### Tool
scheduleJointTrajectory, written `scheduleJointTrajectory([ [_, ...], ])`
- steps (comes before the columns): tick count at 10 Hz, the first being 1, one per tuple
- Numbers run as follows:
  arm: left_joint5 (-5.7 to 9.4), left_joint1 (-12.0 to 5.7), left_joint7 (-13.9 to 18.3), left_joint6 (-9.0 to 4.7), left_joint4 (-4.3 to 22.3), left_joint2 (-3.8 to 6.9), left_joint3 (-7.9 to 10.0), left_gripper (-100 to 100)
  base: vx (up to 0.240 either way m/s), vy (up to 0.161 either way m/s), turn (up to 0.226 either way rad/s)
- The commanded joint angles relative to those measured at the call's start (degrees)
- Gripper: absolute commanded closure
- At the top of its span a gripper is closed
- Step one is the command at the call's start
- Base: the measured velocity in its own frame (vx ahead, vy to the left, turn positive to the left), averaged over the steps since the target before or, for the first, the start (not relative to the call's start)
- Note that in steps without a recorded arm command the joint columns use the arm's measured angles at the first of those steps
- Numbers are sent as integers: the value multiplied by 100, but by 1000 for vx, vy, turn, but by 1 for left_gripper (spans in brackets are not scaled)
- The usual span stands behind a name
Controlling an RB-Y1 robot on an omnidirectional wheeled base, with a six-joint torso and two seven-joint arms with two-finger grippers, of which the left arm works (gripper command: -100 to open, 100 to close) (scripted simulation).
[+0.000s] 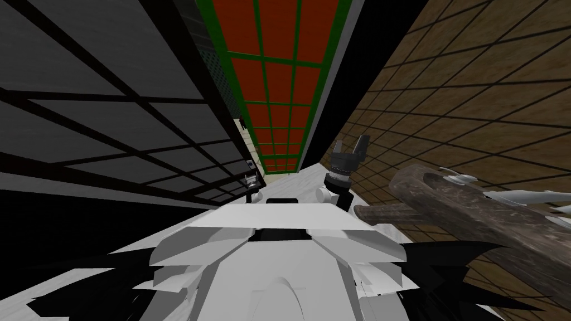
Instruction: Push the door open
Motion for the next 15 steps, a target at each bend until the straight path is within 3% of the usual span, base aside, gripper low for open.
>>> scheduleJointTrajectory([
  [1,94,-39,161,-42,140,-30,2,-100,56,84,-87],
  [5,85,-5,155,-60,122,54,21,-100,117,64,-27],
  [12,112,23,219,-105,177,82,45,-100,155,71,-23],
  [13,112,23,219,-105,177,82,45,100,-11,-5,8],
  [15,112,23,219,-105,177,82,45,100,-24,-10,-3],
])
